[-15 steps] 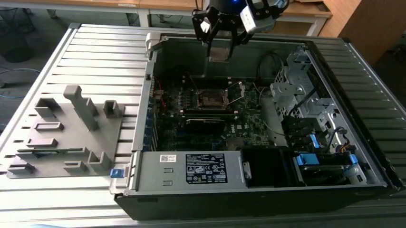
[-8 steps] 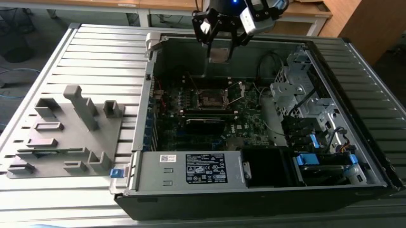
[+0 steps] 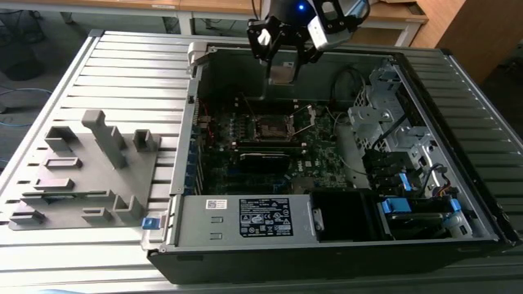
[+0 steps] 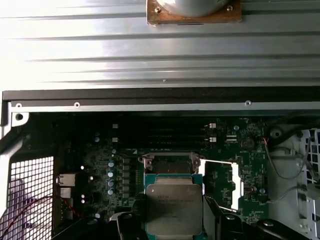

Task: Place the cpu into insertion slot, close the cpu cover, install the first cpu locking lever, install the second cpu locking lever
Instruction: 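Place the cpu into insertion slot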

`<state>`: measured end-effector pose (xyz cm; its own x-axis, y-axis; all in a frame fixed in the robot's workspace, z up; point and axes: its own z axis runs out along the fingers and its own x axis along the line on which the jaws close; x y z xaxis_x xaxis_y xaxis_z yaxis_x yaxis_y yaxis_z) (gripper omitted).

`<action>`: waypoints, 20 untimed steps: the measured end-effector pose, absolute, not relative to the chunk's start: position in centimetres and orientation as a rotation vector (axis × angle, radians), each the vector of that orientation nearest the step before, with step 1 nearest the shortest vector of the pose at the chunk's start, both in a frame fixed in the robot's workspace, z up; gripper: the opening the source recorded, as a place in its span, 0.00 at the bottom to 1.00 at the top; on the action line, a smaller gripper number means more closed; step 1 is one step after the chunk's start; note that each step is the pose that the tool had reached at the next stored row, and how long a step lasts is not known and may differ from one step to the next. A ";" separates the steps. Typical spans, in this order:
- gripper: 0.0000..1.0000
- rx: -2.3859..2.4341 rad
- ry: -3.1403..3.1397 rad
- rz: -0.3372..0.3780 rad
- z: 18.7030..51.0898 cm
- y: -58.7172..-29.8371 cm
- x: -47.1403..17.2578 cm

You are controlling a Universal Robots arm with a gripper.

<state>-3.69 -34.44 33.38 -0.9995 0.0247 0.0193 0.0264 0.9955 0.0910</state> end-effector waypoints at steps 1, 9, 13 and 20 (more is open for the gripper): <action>0.54 -0.040 -3.120 -0.143 33.3 -34.4 -3.7; 0.54 -0.040 -3.120 -0.143 33.0 -34.4 -3.7; 0.54 -0.040 -3.120 -0.143 32.8 -34.4 -3.7; 0.54 -0.040 -3.120 -0.143 32.6 -34.4 -3.7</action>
